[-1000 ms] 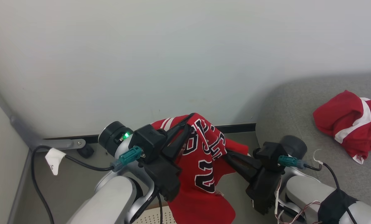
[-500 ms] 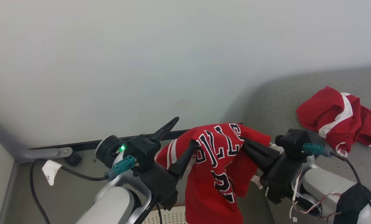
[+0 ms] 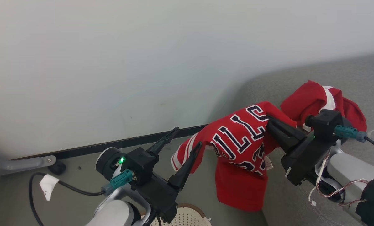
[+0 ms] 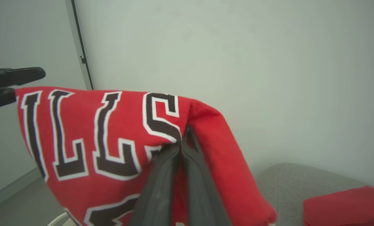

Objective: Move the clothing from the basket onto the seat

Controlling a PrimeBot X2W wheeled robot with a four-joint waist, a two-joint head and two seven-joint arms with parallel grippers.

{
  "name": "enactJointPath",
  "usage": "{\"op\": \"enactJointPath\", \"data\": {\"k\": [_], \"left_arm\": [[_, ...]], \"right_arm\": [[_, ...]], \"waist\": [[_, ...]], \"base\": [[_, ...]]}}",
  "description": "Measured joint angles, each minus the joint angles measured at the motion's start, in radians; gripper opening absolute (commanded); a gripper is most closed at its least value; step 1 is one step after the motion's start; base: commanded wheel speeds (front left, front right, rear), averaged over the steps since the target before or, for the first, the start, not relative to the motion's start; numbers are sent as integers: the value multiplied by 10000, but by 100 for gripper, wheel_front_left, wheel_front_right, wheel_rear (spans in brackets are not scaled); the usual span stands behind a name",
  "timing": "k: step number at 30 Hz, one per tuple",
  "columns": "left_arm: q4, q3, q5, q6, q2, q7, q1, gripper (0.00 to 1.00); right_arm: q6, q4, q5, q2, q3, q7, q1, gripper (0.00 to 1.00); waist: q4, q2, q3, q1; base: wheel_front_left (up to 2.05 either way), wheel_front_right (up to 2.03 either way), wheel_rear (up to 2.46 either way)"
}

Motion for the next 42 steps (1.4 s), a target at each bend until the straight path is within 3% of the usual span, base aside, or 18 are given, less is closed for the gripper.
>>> {"op": "enactJointPath", "data": {"k": [11, 42], "left_arm": [[-94, 69, -10, 84, 173, -161, 188, 100], [-765, -767, 136, -12, 36, -73, 550, 100]], "right_arm": [[0, -98, -40, -681, -725, 2, 82, 0], [-100, -1030, -828, -1576, -2330, 0, 764, 0]], "waist": [[-792, 0, 125, 0], [-3286, 0, 669, 0]], "base": [[0, 0, 0], [0, 0, 0]]}}
